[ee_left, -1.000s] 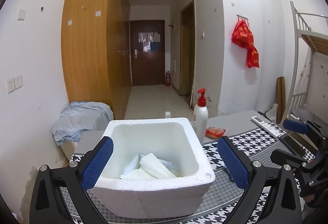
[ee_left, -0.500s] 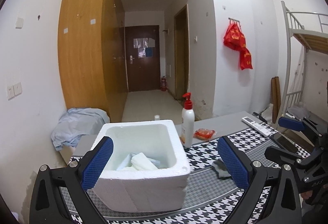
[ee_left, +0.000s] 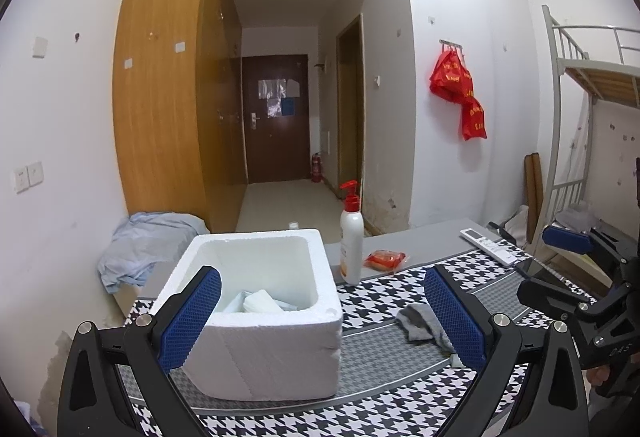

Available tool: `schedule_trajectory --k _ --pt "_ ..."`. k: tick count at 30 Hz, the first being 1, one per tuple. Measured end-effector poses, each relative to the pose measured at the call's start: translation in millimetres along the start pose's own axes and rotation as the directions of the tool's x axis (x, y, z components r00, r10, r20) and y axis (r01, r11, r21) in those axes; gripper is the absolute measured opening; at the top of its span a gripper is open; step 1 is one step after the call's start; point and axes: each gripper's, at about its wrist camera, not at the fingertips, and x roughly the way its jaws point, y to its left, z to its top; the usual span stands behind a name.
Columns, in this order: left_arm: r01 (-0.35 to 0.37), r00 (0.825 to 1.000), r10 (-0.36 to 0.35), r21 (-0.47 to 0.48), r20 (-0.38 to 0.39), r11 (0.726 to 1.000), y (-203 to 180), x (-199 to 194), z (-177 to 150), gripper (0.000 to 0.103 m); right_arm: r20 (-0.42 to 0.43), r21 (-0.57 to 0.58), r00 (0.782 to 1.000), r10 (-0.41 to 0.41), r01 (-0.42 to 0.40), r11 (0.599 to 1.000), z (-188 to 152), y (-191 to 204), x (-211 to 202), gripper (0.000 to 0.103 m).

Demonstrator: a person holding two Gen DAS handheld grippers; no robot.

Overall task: Organize soft objects
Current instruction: 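Move both tools away from the box toward the grey sock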

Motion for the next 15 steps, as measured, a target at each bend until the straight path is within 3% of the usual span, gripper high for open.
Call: schedule_trajectory --k 15 --pt "0.043 0.999 -0.042 0.002 -0.009 0.999 -9 -2 -17 0.102 -0.011 -0.012 1.000 -0.016 0.016 1.000 -14 -1 -10 0.103"
